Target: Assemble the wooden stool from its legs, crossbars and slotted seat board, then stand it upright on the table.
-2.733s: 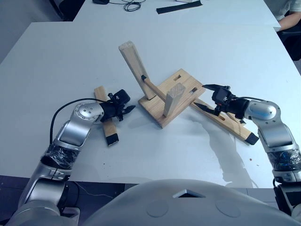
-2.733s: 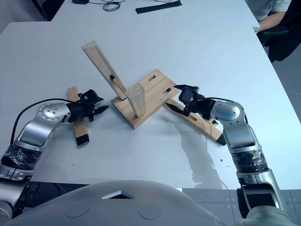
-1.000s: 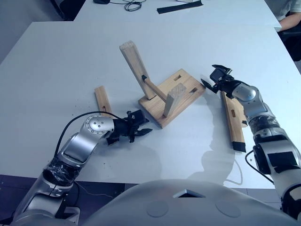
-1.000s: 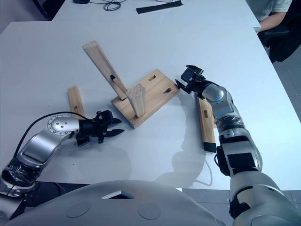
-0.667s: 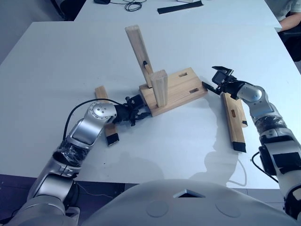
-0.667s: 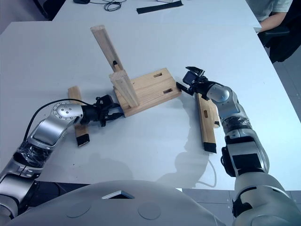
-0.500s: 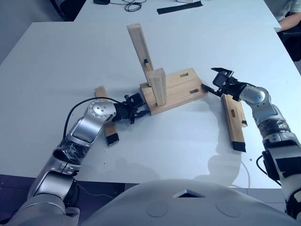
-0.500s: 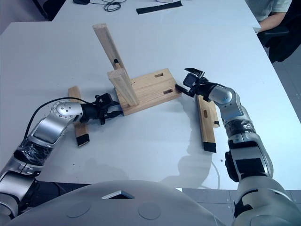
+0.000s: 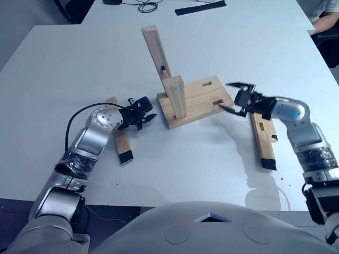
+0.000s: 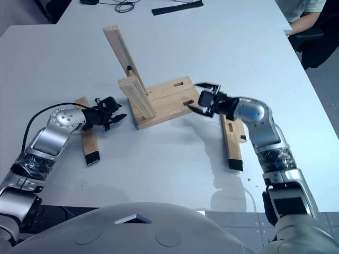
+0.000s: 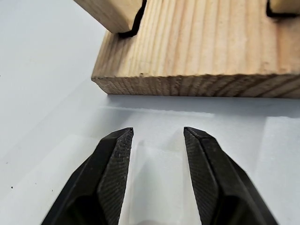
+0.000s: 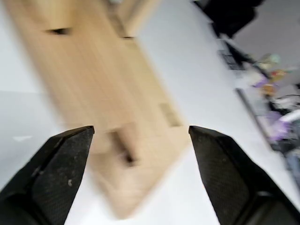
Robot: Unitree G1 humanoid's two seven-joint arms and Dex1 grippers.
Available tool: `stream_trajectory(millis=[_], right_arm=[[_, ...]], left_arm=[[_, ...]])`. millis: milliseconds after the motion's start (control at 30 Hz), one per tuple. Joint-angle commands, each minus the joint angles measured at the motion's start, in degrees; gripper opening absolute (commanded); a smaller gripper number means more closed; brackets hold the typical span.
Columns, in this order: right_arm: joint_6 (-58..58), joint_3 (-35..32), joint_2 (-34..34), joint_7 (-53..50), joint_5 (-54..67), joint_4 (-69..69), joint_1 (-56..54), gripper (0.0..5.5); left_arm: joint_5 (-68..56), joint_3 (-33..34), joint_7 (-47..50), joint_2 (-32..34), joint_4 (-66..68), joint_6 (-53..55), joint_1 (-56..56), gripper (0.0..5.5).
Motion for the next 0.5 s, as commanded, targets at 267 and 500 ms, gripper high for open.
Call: stream_trajectory(millis=[267, 500], right_arm=[[-9.1, 7.3, -1.7, 1.5, -9.3, 18.1, -9.3, 3.73], [-17.8, 12.5, -5.6, 10.8, -9.7, 20.7, -9.7, 3.73]], left_arm=[[0.4, 0.9, 0.0, 0.3, -7.9, 4.5, 2.6, 2.04], [-0.1, 1.2, -1.0, 1.5, -15.1, 7.3, 4.2, 2.04]])
